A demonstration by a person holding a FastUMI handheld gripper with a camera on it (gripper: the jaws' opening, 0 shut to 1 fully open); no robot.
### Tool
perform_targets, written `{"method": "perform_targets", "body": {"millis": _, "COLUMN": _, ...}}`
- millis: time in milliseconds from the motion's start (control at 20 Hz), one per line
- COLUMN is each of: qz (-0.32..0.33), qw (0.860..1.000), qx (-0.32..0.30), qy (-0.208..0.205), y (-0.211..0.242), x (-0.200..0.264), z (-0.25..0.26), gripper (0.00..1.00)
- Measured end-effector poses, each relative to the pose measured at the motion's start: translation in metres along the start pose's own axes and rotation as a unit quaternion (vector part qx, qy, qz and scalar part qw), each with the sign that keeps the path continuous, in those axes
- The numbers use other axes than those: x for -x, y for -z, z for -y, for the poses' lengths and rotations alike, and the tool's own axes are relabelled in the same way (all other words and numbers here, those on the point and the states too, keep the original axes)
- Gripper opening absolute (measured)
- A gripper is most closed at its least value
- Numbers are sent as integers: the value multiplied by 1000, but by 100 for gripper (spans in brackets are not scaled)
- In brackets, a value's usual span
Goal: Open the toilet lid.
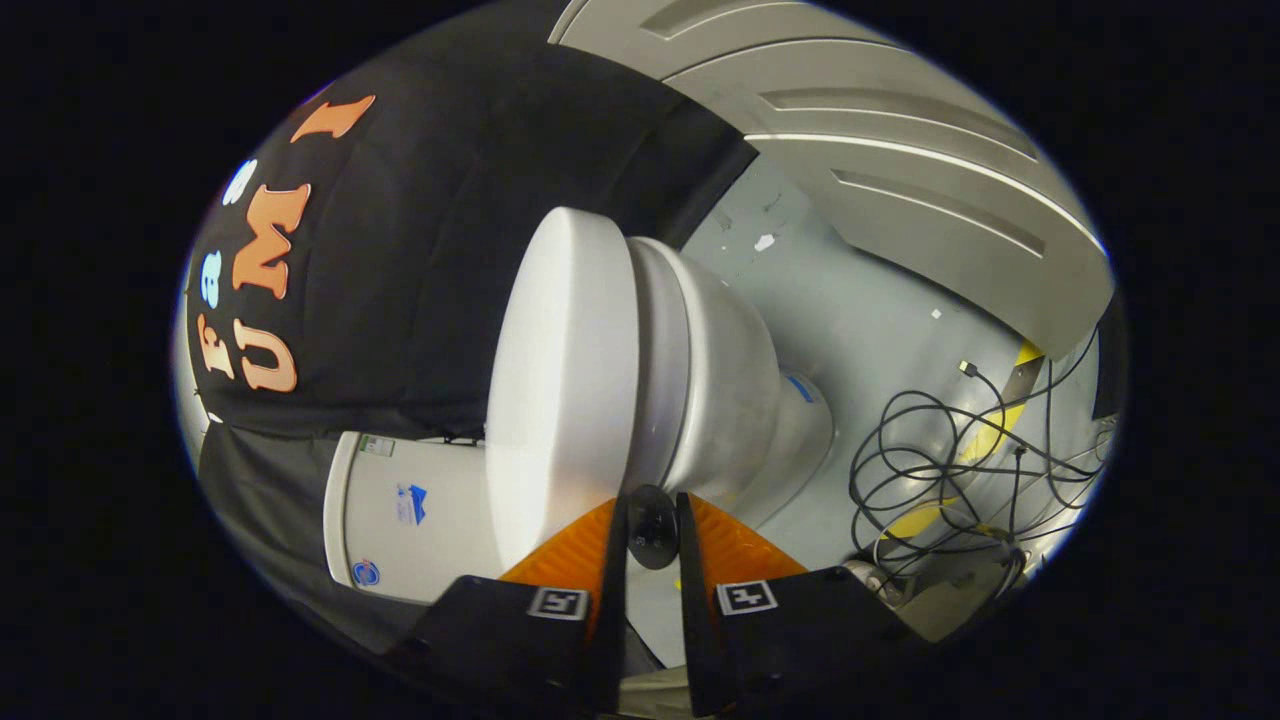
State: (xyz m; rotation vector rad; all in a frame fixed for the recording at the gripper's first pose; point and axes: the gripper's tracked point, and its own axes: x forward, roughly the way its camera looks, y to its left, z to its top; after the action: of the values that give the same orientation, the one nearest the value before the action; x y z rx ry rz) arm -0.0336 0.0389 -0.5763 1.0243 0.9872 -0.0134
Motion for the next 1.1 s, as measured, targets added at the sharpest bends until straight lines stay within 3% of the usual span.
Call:
{"method": "perform_targets", "body": {"millis": 300, "qz": -3, "qw": 999, "qx": -40, "qy": -7, "y": -2, "x": 7, "z": -5, "gripper": 25}}
{"method": "perform_targets", "body": {"millis": 450, "qz": -2, "qw": 998, "qx": -57, "qy": -18, "y": -3, "x": 3, "z": -7, "gripper": 13}}
{"method": "perform_targets", "body": {"millis": 600, "qz": 2, "qw": 998, "qx": -54, "qy": -10, "y": -5, "x": 7, "z": -13, "gripper": 8}}
{"method": "perform_targets", "body": {"millis": 800, "qz": 34, "qw": 999, "qx": -10, "qy": 27, "y": -14, "x": 6, "z": -16, "gripper": 8}}
{"method": "perform_targets", "body": {"millis": 1100, "qz": 62, "qw": 997, "qx": 27, "qy": 40, "y": -18, "x": 29, "z": -57, "gripper": 8}}
